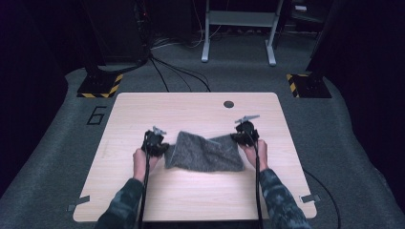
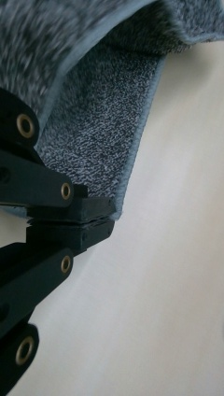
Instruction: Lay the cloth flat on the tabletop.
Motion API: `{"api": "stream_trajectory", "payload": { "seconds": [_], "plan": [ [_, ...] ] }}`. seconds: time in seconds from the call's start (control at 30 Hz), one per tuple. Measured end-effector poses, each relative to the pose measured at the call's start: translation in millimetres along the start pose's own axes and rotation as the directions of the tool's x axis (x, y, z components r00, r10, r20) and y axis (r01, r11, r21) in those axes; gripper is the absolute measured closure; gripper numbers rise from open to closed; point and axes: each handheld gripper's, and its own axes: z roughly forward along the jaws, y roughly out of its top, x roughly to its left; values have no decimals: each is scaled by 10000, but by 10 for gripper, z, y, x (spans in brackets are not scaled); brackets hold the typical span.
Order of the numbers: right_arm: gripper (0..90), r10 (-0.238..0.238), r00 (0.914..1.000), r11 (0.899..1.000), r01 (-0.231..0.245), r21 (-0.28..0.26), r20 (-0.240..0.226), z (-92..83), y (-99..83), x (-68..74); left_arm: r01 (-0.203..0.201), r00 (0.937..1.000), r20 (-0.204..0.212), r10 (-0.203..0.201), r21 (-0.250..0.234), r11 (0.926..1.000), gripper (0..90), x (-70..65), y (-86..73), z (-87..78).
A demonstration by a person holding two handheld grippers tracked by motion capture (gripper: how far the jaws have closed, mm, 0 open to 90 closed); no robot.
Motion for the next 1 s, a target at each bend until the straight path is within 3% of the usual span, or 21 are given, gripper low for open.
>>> {"api": "stream_trajectory", "payload": {
  "seconds": [0.07,0.1,0.17,0.2,0.3,0.37,0.4,0.43,0.47,0.5,0.53,0.57,0.6,0.63,0.67,0.7,0.77,0.83,0.87,0.93,1.0],
  "plan": [
    [892,-221,9991,9979,242,-599,357,-80,331,-63,-94,9979,-640,44,-778,9969,893,116,413,-153],
    [892,-177,9985,9947,228,-1001,513,-175,522,-80,-76,9962,-865,-41,-1355,9907,893,151,622,-278],
    [892,-340,9956,9844,484,-1694,872,-426,870,-88,-565,9893,-1435,245,-2228,9732,893,188,980,-597],
    [892,-451,9946,9767,635,-2051,935,-564,1002,-98,-833,9854,-1664,368,-2816,9559,893,180,1134,-797],
    [891,-516,9938,9526,784,-2940,981,-919,1208,-73,-1530,9748,-2060,855,-3389,9283,892,126,1278,-1122],
    [891,-566,9940,9409,843,-3279,934,-1055,1159,-33,-1719,9744,-1979,1064,-3511,9204,891,69,1199,-1203],
    [890,-672,9943,9367,914,-3379,827,-1124,1000,12,-1915,9721,-1946,1308,-3371,9218,891,29,1115,-1212],
    [890,-672,9943,9367,914,-3379,827,-1124,1000,12,-2014,9719,-1837,1469,-3273,9232,891,-12,1010,-1203],
    [887,-730,9957,9383,882,-3345,578,-1150,748,65,-2086,9726,-1664,1624,-3152,9258,890,-49,886,-1183],
    [887,-730,9957,9383,882,-3345,578,-1150,748,65,-1944,9775,-1389,1585,-3042,9326,890,-92,736,-1155],
    [882,-887,9955,9482,949,-3031,343,-1116,433,131,-1804,9830,-820,1642,-2672,9466,887,-172,409,-1044],
    [882,-887,9955,9482,949,-3031,343,-1116,433,131,-1804,9830,-820,1642,-2672,9466,886,-172,409,-1044],
    [873,-922,9957,9620,892,-2579,5,-1029,80,190,-1527,9880,-107,1541,-2195,9636,882,-255,66,-900],
    [866,-865,9961,9708,810,-2259,-145,-974,-92,221,-1527,9880,-107,1541,-2195,9636,879,-255,66,-900],
    [853,-771,9963,9782,682,-1960,-381,-918,-255,247,-1511,9877,102,1558,-1895,9702,875,-298,-91,-833],
    [853,-771,9963,9782,682,-1960,-381,-918,-255,247,-1466,9878,273,1531,-1664,9751,875,-340,-237,-770],
    [757,-515,9934,9916,387,-1235,-1026,-791,-648,296,-1194,9863,1036,1284,-889,9889,804,-411,-551,-643],
    [716,-490,9934,9925,368,-1166,-1039,-783,-705,307,-972,9861,1260,1087,-939,9908,755,-421,-618,-631],
    [634,-335,9910,9944,200,-1040,-1299,-792,-815,304,-835,9859,1381,946,-842,9929,628,-429,-677,-640],
    [596,-319,9905,9949,186,-991,-1337,-801,-838,297,-560,9850,1584,687,-835,9949,578,-402,-731,-690],
    [531,-163,9873,9943,-6,-1069,-1579,-826,-884,264,-266,9887,1442,406,-972,9949,478,-369,-764,-757]
  ]
}}
